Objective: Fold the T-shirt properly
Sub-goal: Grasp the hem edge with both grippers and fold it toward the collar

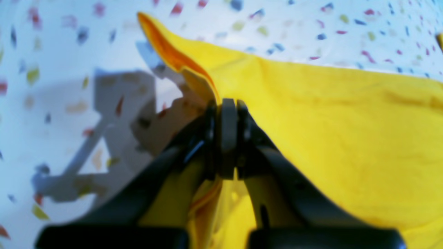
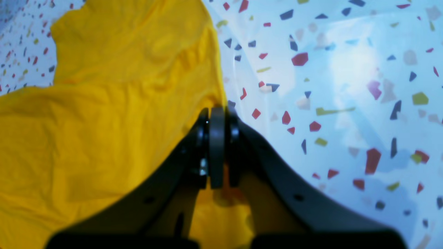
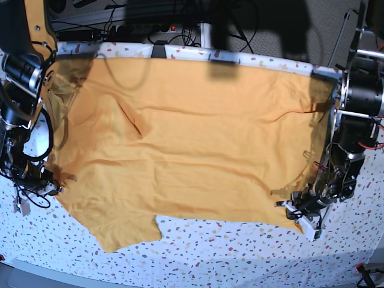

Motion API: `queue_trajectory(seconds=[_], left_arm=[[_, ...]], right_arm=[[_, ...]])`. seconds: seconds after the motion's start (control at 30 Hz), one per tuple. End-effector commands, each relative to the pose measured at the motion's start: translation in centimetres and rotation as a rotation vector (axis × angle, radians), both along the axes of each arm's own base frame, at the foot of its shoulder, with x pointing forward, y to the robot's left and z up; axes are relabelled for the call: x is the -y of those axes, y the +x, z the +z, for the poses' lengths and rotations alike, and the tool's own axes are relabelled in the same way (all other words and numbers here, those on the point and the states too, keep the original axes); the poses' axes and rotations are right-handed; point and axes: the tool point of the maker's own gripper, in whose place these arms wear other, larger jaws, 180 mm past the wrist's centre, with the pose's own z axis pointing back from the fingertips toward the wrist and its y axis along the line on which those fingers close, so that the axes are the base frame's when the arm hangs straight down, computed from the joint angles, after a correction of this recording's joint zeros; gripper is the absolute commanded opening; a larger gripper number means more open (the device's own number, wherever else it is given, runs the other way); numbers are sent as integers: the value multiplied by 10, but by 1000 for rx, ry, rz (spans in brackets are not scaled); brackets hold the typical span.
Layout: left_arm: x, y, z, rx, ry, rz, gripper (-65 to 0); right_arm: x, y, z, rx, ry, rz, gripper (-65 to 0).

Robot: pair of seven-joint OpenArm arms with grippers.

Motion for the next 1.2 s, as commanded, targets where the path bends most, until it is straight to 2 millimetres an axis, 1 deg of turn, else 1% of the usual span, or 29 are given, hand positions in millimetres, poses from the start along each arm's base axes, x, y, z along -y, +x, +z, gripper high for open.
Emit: queue_trajectory(seconds=[0.0, 0.13, 0.2, 0.27, 0.33, 0.5, 0.6, 0.77, 0.87, 1.07, 1.17], left_arm=[[-1, 20, 34, 81, 5, -7, -650], [4, 19, 36, 59, 23, -33, -650], [2, 18, 37, 45, 32, -39, -650], [-2, 17, 39, 32, 45, -44, -650], [-11, 17, 43, 29, 59, -41, -650], [-39, 14, 65, 39, 43, -17, -650], [-45, 7, 75, 35, 42, -45, -650], [-53, -8, 89, 44, 56, -88, -650], [-58, -17, 90, 45, 88, -103, -650], [-72, -35, 74, 7, 126, -106, -650], [-73, -41, 65, -15, 127, -107, -650]], right_arm=[[10, 5, 19, 49, -28, 1, -650], [11, -17, -4, 6, -49, 6, -650], [9, -27, -8, 14, -43, 9, -650], [8, -36, -8, 21, -68, 21, -650], [9, -44, -6, 27, -108, 37, -650], [7, -58, -1, 39, -169, 66, -650], [7, -61, -1, 39, -180, 72, -650], [4, -61, 4, 49, -174, 78, -650], [0, -61, 5, 51, -151, 80, -650], [-2, -62, 12, 64, -174, 94, -650], [-8, -68, 16, 79, -177, 112, -650]])
